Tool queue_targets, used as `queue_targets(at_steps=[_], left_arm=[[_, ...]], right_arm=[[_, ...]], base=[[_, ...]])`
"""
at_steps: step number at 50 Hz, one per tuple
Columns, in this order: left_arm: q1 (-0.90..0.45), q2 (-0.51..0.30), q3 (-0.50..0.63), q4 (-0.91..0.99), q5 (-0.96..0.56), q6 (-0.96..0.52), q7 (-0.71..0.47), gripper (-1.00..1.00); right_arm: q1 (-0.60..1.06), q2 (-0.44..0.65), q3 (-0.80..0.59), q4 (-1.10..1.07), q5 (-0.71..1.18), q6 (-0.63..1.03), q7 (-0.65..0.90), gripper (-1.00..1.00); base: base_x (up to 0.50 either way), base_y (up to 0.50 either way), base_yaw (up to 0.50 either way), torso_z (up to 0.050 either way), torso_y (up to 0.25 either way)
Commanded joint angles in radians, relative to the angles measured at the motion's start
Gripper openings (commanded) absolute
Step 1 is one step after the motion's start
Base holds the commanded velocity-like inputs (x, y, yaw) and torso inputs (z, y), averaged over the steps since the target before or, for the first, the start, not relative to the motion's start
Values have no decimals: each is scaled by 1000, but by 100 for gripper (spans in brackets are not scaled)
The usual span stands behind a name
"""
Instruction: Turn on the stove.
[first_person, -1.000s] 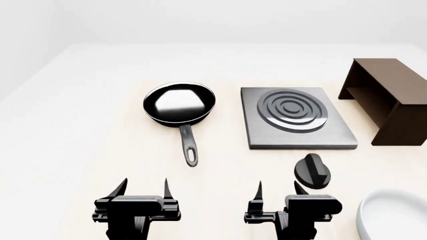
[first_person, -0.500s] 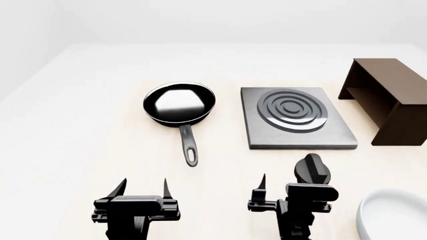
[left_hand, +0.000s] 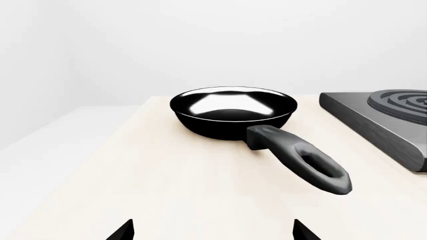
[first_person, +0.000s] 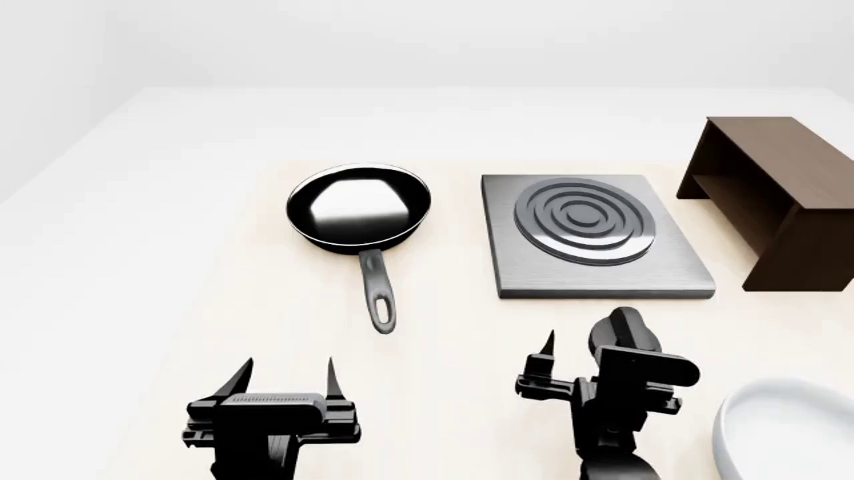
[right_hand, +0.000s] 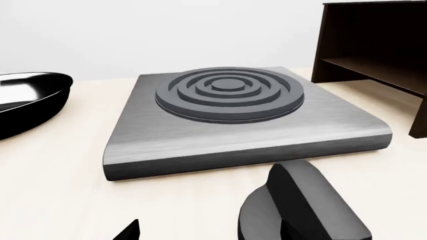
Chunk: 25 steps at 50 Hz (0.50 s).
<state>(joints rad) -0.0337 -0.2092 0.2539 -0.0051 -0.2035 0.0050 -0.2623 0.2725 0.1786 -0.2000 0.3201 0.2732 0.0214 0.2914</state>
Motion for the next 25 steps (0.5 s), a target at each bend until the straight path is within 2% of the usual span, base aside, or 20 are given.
queue_targets(at_steps=[1, 25], left_arm=[[8, 8, -11, 7, 6, 13, 17, 100], [3, 1, 0, 3, 2, 18, 3, 100]], right_arm=[[18, -16, 19, 45, -7, -17, -19, 100], [74, -28, 4, 150, -1, -46, -28, 100]], base=[[0, 0, 0, 0, 0], [0, 0, 0, 0, 0]])
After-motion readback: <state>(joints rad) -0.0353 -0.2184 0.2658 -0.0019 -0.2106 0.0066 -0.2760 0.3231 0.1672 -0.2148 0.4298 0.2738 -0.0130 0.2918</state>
